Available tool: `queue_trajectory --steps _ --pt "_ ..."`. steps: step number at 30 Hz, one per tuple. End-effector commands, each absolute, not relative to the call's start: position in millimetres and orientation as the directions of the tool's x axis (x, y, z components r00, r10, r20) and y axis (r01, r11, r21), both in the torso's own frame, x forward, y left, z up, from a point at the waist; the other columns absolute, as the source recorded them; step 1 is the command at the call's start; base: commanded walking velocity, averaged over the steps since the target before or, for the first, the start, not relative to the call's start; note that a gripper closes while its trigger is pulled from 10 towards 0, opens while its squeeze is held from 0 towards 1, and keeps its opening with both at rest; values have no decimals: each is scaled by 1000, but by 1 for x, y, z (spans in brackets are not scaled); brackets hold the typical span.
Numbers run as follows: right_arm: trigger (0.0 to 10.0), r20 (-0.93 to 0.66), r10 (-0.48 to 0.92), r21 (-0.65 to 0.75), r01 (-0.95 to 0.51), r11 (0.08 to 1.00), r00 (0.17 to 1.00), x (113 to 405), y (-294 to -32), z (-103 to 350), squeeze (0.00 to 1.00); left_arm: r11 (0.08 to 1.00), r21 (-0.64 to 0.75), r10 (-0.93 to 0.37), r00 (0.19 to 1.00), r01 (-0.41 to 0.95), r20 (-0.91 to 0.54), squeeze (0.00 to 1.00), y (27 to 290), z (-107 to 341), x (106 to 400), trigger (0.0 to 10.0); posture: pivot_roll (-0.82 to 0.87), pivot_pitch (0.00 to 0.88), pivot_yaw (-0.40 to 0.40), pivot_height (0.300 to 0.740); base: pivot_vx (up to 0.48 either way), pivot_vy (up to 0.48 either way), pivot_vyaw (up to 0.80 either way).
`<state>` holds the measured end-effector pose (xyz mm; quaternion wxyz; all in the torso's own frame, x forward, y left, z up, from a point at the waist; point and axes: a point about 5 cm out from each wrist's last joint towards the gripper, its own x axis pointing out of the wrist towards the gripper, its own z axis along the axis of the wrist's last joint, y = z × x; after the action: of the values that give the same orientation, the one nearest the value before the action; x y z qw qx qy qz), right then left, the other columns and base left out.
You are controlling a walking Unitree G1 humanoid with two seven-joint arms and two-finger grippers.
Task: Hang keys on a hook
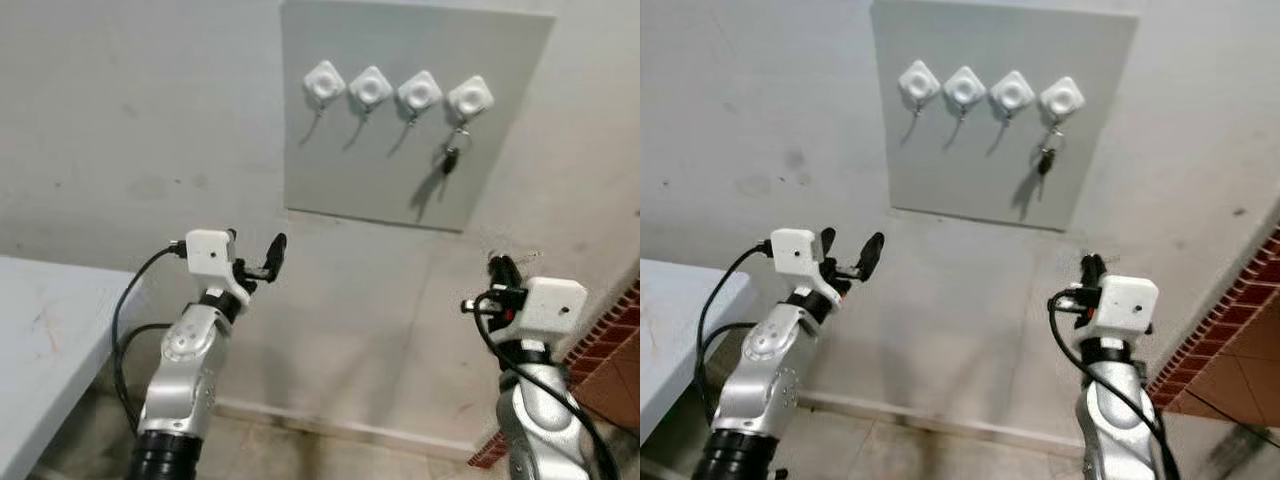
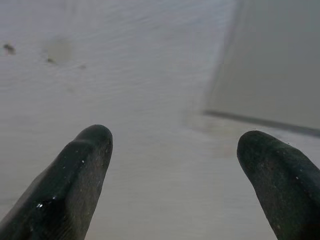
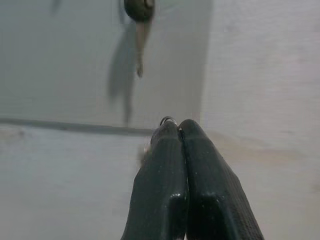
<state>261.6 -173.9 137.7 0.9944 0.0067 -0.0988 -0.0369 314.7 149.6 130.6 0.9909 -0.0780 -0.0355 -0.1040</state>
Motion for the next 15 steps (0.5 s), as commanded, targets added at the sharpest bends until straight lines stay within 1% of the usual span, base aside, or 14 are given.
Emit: queue_trajectory --steps 1,7,10,15 --pt "10000 205 -99 7 99 995 974 260 -183 141 0 958 -151 -230 969 242 96 0 139 135 316 10000 -30 22 -27 740 322 0 0" --pt "10000 203 -96 8 96 995 975 261 -183 140 0 957 -142 -237 965 252 113 0 137 137 315 10000 -28 20 -29 740 311 0 0" --pt "10000 202 -95 8 95 995 975 261 -183 140 0 953 -139 -253 959 270 128 0 134 138 315 10000 -27 21 -30 740 0 0 0" --pt "10000 205 -76 7 76 997 976 263 -182 141 0 942 -93 -306 940 322 149 0 125 143 313 10000 -27 20 -32 740 0 0 0"
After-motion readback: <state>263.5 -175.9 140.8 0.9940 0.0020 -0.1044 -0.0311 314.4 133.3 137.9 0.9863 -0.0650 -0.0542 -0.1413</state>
